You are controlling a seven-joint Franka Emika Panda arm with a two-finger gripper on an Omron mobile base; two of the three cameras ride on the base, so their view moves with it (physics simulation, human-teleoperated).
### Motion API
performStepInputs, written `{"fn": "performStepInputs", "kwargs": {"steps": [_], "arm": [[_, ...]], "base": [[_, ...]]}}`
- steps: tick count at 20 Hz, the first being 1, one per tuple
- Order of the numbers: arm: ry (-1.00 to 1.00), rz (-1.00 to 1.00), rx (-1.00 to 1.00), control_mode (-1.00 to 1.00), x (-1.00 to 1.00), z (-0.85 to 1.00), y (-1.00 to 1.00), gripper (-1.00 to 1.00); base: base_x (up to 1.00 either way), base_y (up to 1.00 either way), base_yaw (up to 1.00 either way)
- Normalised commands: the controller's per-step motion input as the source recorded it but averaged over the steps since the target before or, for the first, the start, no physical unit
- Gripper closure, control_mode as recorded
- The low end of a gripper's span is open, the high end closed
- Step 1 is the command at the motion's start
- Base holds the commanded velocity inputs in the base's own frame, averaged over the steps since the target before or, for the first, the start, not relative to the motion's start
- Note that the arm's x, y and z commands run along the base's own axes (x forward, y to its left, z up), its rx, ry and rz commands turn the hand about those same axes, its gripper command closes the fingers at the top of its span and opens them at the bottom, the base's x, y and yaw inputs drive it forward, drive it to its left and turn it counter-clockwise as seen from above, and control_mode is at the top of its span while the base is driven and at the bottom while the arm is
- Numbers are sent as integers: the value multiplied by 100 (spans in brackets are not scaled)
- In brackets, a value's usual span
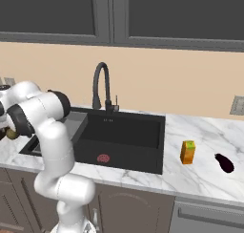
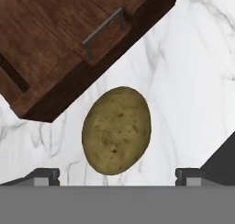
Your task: Pick up all produce items and place them in the sink. Turn on the sink faucet to wash them. Then turn the sink off and put them in the tray.
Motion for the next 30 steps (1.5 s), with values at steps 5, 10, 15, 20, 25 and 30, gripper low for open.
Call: {"fn": "performStepInputs", "kwargs": {"steps": [5,10,15,20,25,30], "arm": [[2,0,-3,-100,0,-25,2,-100],[0,0,0,-100,0,-8,5,-100],[0,0,0,-100,0,-13,0,-100],[0,0,0,-100,0,-18,-1,-100],[0,1,0,-100,0,-23,0,-100],[0,3,0,-100,1,-32,0,100]], "base": [[0,0,0],[0,0,0],[0,0,0],[0,0,0],[0,0,0],[0,0,0]]}}
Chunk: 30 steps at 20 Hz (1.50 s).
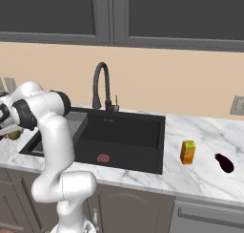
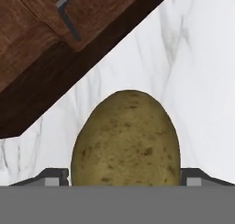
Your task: Pick up all produce items and place them in the sink. Turn on the sink faucet to wash them. Then turn the sink off and put them in the tray.
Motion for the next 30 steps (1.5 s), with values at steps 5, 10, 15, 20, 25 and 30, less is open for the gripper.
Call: {"fn": "performStepInputs", "kwargs": {"steps": [5,10,15,20,25,30], "arm": [[2,0,0,-100,-1,-7,2,100],[-1,-6,0,-100,-17,32,-20,100],[-2,-10,0,-100,-21,59,-51,100],[-1,-10,0,-100,-9,52,-70,100],[0,-10,0,-100,-4,35,-89,100],[0,-10,2,-100,-8,9,-99,100]], "base": [[0,0,0],[0,0,0],[0,0,0],[0,0,0],[0,0,0],[0,0,0]]}}
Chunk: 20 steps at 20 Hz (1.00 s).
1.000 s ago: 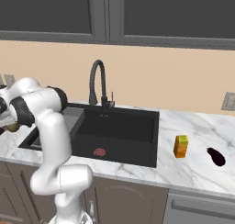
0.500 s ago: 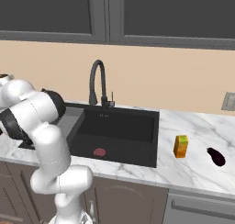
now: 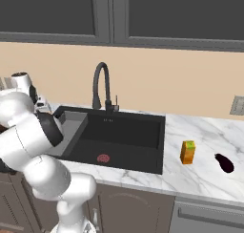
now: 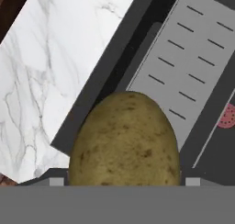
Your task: Pick up all produce items and place them in the sink. Turn on the sink faucet to wash them. Then turn the sink off and put them in the tray.
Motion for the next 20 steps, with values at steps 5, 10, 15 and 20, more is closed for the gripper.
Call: {"fn": "performStepInputs", "kwargs": {"steps": [5,10,15,20], "arm": [[0,-10,9,-100,-37,-9,-100,100],[1,-12,11,-100,-34,-19,-100,100],[5,-12,11,-100,-13,-20,-100,100],[6,-11,11,-100,-1,-20,-100,100]], "base": [[0,0,0],[0,0,0],[0,0,0],[0,0,0]]}}
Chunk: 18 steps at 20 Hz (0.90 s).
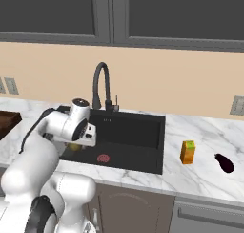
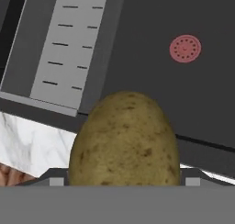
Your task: Pick up all produce items and place them in the sink. Turn on the sink faucet to wash them. Then turn the sink off and put them in the tray.
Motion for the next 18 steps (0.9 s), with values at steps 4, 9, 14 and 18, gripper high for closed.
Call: {"fn": "performStepInputs", "kwargs": {"steps": [4,9,14,18], "arm": [[8,-11,9,-100,0,-19,-100,100],[9,-9,7,-100,24,-10,-100,100],[9,-7,4,-100,54,-1,-91,100],[8,-4,5,-100,72,0,-68,100]], "base": [[0,0,0],[0,0,0],[0,0,0],[0,0,0]]}}
